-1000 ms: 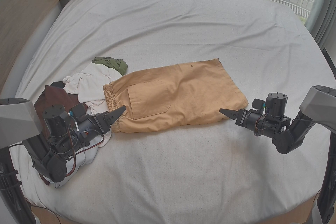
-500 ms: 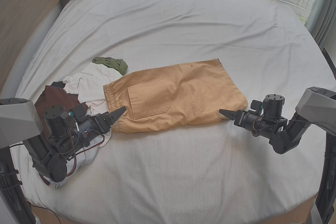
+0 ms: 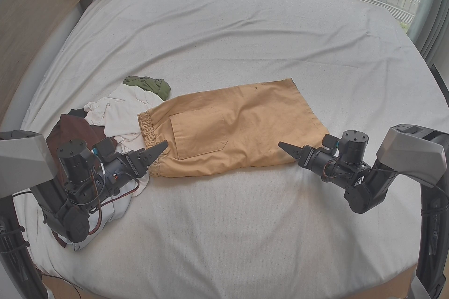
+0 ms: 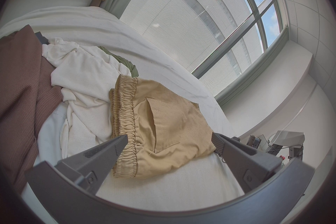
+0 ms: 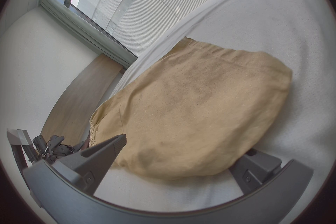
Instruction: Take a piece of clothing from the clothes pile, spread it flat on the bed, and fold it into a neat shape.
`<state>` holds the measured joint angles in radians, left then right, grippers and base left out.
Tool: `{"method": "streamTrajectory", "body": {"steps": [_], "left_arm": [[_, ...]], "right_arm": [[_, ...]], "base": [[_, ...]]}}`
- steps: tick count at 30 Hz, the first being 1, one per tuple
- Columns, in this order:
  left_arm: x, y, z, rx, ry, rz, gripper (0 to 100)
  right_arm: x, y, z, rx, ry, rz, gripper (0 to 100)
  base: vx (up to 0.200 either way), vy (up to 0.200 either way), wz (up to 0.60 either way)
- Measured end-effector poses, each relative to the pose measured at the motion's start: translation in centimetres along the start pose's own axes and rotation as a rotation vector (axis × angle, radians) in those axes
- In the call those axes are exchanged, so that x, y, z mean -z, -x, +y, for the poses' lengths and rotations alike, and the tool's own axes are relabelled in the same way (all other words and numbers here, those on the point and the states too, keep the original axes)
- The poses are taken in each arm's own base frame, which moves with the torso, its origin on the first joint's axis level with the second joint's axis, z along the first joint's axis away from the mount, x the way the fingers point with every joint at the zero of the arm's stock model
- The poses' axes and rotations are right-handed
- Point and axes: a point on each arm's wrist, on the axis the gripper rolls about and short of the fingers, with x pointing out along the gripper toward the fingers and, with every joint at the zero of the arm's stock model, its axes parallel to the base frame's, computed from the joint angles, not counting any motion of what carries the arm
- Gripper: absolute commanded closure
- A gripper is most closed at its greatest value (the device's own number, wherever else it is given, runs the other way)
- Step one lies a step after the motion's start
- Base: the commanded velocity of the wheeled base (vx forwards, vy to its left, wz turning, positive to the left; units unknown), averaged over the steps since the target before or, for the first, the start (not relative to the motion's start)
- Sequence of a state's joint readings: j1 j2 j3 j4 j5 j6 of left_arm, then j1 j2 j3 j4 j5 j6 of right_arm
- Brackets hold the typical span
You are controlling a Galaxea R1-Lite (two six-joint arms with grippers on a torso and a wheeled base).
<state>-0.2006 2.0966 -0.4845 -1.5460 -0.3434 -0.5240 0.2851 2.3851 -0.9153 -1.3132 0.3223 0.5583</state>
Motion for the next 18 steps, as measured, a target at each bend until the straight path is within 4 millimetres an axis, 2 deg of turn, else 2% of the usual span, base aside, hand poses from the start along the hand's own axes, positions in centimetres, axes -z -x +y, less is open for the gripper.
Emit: {"method": "streamTrajectory", "body": {"steps": [11, 12, 18], "left_arm": [[0.0, 0.0, 0.0, 0.000, 0.001, 0.000, 0], [0.0, 0.0, 0.0, 0.000, 0.002, -0.001, 0], [0.0, 0.0, 0.0, 0.000, 0.001, 0.000, 0]], "right_arm": [[0.5, -1.1, -0.3, -0.026, 0.015, -0.044, 0], [0.5, -1.1, -0.3, -0.023, 0.016, -0.050, 100], [0.6, -1.2, -0.6, -0.009, 0.013, -0.050, 100]], "base": [[0.000, 0.000, 0.00], [0.000, 0.000, 0.00], [0.000, 0.000, 0.00]]}}
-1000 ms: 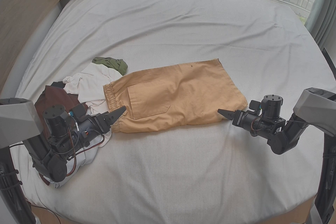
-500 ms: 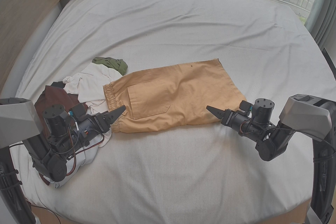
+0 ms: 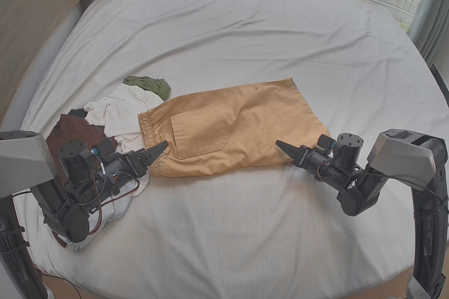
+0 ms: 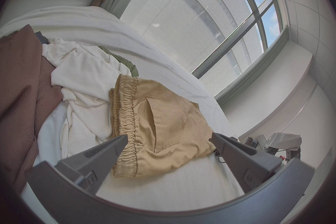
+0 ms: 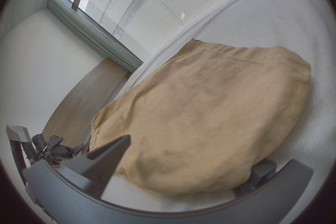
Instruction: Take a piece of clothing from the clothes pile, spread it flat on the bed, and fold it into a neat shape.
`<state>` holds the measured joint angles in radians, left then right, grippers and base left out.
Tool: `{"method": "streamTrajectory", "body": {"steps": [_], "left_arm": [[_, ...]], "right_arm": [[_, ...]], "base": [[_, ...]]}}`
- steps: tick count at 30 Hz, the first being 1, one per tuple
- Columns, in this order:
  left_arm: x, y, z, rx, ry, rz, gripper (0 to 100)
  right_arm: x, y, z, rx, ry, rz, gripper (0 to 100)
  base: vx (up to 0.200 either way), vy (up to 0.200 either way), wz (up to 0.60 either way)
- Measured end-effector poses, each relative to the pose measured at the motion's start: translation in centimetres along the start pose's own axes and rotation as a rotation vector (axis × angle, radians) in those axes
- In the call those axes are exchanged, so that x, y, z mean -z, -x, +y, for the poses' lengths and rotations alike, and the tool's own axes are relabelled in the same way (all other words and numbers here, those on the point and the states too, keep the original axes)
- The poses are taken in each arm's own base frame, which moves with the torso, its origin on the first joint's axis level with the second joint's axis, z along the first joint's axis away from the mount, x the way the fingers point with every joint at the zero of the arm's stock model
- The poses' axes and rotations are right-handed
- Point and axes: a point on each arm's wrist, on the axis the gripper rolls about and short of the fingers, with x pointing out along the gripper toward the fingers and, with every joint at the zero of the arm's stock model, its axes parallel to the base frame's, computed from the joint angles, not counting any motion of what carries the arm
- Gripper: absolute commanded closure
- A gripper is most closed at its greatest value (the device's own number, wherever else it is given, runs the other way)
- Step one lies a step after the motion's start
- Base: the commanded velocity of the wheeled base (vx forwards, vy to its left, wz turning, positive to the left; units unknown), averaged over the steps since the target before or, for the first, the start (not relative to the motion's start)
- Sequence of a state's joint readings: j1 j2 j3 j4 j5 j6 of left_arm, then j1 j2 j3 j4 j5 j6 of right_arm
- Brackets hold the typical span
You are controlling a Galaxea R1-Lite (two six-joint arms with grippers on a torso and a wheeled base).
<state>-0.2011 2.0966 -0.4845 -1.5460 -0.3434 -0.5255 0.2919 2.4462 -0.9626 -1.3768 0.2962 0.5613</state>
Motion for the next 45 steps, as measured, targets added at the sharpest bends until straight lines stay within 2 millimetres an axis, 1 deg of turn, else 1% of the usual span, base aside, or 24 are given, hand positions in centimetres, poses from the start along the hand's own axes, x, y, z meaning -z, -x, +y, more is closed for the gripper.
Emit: {"method": "streamTrajectory", "body": {"steps": [5, 9, 16, 21, 26, 37, 45], "left_arm": [[0.0, 0.0, 0.0, 0.001, 0.004, 0.001, 0], [0.0, 0.0, 0.0, 0.001, 0.005, 0.001, 0], [0.1, 0.0, 0.0, 0.002, 0.005, 0.004, 0], [0.1, 0.0, 0.0, 0.002, 0.007, 0.006, 0], [0.1, 0.1, 0.0, 0.002, 0.008, 0.007, 0], [0.2, 0.1, -0.1, 0.004, 0.023, 0.013, 0], [0.4, 0.1, -0.1, 0.006, 0.025, 0.018, 0]], "right_arm": [[0.3, 0.2, 0.2, 0.003, -0.004, 0.018, 100], [0.3, 0.8, 0.8, 0.002, 0.005, 0.033, 100], [0.5, 2.0, 1.8, 0.013, 0.100, 0.087, 100], [0.7, 3.1, 2.2, 0.024, 0.135, 0.122, 100], [1.2, 4.7, 2.4, 0.045, 0.173, 0.170, 100], [2.9, 9.7, 3.0, 0.113, 0.187, 0.266, 100], [3.7, 12.4, 3.1, 0.156, 0.188, 0.314, 100]], "base": [[0.000, 0.000, 0.00], [0.000, 0.000, 0.00], [0.000, 0.000, 0.00], [0.000, 0.000, 0.00], [0.000, 0.000, 0.00], [0.000, 0.000, 0.00], [0.000, 0.000, 0.00]]}}
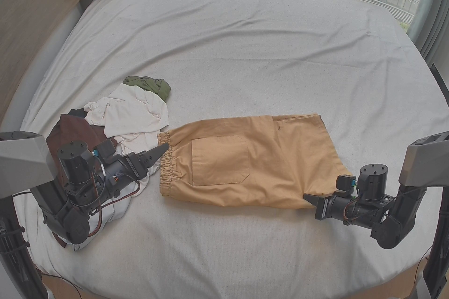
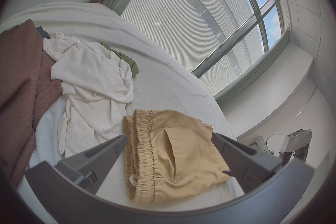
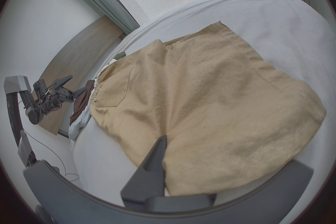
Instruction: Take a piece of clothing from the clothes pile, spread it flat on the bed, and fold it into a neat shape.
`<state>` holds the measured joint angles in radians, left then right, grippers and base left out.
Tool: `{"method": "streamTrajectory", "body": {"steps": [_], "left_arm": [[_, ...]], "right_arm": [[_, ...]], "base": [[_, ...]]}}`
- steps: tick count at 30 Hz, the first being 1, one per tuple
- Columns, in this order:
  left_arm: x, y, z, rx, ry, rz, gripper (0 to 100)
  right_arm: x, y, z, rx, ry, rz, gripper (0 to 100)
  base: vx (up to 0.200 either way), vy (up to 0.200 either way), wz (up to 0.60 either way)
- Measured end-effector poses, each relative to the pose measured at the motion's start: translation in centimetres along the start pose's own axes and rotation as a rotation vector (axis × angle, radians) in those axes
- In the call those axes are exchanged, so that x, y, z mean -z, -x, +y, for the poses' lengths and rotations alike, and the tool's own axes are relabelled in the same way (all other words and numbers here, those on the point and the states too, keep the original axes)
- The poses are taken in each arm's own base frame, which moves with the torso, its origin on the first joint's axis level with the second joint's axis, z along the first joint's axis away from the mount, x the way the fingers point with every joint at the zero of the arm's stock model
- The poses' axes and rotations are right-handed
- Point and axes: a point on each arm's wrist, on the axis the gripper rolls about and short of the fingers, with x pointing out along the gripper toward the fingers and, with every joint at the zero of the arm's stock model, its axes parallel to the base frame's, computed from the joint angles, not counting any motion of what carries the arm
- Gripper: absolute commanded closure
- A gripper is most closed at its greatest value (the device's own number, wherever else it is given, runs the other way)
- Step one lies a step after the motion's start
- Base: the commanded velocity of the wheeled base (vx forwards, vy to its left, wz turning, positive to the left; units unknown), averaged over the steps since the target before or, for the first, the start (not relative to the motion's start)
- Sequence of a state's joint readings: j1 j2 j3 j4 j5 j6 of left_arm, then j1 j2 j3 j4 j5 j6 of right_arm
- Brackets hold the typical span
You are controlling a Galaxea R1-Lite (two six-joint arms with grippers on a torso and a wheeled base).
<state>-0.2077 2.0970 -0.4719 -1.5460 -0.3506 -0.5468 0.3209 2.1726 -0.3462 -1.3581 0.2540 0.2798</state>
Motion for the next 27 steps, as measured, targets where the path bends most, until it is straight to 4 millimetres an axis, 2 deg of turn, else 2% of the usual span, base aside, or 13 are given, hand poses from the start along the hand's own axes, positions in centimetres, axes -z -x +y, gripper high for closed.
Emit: {"method": "streamTrajectory", "body": {"steps": [13, 19, 20, 27], "left_arm": [[0.3, -0.1, -0.3, 0.009, 0.002, 0.009, 0], [0.3, -0.1, -0.4, 0.012, 0.002, 0.012, 0], [0.4, -0.1, -0.4, 0.012, 0.002, 0.013, 0], [0.4, -0.1, -0.5, 0.013, 0.002, 0.013, 0]], "right_arm": [[1.4, 2.9, -0.8, 0.073, -0.026, 0.022, 100], [1.6, 2.9, -1.0, 0.073, -0.023, 0.000, 100], [1.6, 2.8, -1.0, 0.071, -0.022, -0.008, 0], [2.4, 2.6, -1.2, 0.080, -0.027, 0.011, 0]], "base": [[0.000, 0.000, 0.00], [0.000, 0.000, 0.00], [0.000, 0.000, 0.00], [0.000, 0.000, 0.00]]}}
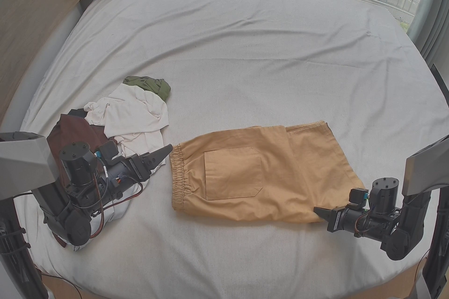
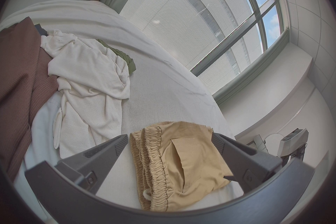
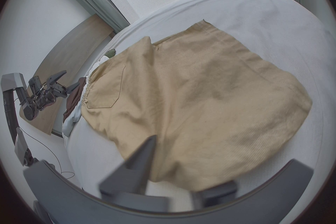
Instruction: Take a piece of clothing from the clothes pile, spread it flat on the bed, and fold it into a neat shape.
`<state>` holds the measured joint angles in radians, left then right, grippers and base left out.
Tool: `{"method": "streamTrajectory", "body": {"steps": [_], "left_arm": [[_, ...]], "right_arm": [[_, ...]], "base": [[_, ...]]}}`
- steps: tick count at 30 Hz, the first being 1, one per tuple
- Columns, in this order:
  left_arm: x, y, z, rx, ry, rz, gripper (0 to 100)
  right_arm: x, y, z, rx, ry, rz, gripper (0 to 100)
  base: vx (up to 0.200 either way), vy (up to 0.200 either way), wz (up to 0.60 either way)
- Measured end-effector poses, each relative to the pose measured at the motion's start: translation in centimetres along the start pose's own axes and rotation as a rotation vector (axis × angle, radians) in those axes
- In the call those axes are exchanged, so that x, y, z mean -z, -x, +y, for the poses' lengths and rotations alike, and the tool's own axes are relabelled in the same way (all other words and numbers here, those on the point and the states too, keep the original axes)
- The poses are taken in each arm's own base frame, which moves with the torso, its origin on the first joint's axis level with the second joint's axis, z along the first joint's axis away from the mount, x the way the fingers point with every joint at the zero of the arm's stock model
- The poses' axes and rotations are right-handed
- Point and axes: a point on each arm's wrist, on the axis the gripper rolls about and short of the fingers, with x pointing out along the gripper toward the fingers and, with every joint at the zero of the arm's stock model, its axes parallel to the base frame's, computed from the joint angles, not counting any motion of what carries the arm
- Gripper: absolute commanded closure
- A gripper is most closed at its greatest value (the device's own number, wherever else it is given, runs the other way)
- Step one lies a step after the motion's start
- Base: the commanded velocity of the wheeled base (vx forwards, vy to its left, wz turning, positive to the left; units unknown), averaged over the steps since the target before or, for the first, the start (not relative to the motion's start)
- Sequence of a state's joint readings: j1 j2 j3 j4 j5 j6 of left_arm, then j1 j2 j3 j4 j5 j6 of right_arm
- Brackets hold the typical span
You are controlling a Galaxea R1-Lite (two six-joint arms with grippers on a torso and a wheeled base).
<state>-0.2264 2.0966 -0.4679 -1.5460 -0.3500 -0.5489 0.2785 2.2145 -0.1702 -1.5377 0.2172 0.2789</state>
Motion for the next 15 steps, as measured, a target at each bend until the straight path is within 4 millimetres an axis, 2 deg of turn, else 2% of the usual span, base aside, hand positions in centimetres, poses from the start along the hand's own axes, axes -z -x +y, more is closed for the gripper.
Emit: {"method": "streamTrajectory", "body": {"steps": [7, 15], "left_arm": [[0.2, 0.0, -0.1, 0.003, 0.000, 0.008, 0], [0.5, 0.0, -0.4, 0.008, 0.001, 0.021, 0]], "right_arm": [[1.9, 1.7, 0.6, -0.005, 0.009, 0.104, 0], [3.5, 2.5, 3.3, -0.194, 0.058, 0.214, 0]], "base": [[0.000, 0.000, 0.00], [0.000, 0.000, 0.00]]}}
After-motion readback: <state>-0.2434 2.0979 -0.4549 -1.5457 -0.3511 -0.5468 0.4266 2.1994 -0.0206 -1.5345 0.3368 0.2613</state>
